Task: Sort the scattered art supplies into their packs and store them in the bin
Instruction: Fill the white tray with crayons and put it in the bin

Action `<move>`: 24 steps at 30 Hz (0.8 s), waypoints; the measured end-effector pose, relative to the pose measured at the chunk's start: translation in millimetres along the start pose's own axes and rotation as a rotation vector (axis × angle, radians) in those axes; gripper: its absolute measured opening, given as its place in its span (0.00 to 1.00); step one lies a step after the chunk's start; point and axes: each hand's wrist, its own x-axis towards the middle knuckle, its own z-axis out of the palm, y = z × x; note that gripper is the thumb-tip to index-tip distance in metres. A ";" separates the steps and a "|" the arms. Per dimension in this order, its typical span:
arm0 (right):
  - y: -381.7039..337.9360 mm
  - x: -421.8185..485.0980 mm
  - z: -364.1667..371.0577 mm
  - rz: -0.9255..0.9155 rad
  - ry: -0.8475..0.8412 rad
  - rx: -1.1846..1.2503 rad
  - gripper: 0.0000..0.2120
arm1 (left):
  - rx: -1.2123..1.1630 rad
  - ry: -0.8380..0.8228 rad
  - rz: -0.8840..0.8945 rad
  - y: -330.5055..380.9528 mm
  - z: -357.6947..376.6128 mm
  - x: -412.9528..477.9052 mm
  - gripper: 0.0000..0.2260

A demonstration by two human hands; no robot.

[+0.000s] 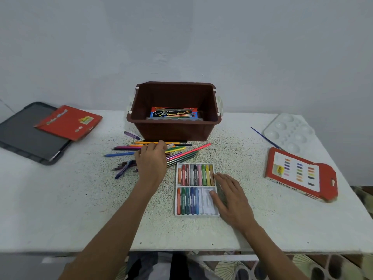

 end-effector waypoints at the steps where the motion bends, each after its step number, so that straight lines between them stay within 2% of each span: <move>1: 0.3 0.1 0.2 0.000 0.001 -0.001 0.26 | -0.078 -0.001 0.009 3.5 -5.6 -1.7 0.07; 4: 0.3 -0.5 0.5 -0.004 0.005 -0.002 0.25 | -0.390 -0.094 -0.008 17.7 -23.5 -9.6 0.09; 8: -0.5 -0.5 0.4 -0.010 0.014 -0.009 0.23 | -0.687 -0.364 -0.108 38.1 -44.2 -29.5 0.07; 12: -1.2 -0.5 0.1 -0.023 0.025 -0.018 0.21 | -0.690 -0.559 -0.136 50.1 -48.5 -49.0 0.09; 18: -1.9 -0.7 -0.3 -0.025 0.029 -0.027 0.21 | -0.575 -0.816 -0.040 52.2 -42.7 -61.5 0.08; 21: -1.0 -0.6 0.3 -0.027 0.026 -0.029 0.21 | -0.517 -0.831 -0.003 53.5 -38.4 -64.5 0.08; 24: 0.2 -0.7 0.8 -0.025 0.019 -0.026 0.21 | -0.459 -0.771 0.047 56.5 -31.6 -68.3 0.10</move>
